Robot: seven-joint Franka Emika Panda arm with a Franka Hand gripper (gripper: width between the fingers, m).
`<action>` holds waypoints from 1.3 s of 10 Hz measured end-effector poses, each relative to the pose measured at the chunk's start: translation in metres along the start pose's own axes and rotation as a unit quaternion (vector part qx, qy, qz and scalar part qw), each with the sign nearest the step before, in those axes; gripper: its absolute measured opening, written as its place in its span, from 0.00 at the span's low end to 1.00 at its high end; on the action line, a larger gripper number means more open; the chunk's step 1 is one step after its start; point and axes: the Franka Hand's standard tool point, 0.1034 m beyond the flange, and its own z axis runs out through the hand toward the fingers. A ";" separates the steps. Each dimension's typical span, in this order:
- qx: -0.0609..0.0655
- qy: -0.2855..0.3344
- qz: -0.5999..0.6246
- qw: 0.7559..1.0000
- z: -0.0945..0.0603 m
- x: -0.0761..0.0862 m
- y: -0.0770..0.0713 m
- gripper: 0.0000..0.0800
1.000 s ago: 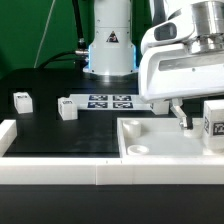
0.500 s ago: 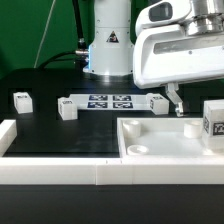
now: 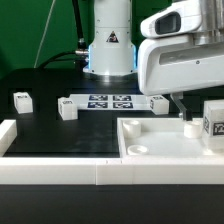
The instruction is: Assemble one leg
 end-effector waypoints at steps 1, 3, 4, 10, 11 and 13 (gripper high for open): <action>0.000 0.001 0.000 1.000 0.002 0.000 0.000 0.81; 0.000 0.000 -0.001 1.000 0.003 -0.001 -0.003 0.81; 0.000 0.000 -0.001 1.000 0.003 -0.001 -0.003 0.64; -0.001 0.001 0.072 0.997 0.003 -0.001 0.000 0.36; -0.001 0.001 0.128 0.992 0.003 -0.001 0.001 0.36; -0.007 0.006 0.282 0.959 0.004 -0.004 0.001 0.36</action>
Offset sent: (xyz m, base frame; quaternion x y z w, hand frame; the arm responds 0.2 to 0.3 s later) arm 0.0000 0.0000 0.0000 0.0000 0.0000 0.0000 1.0000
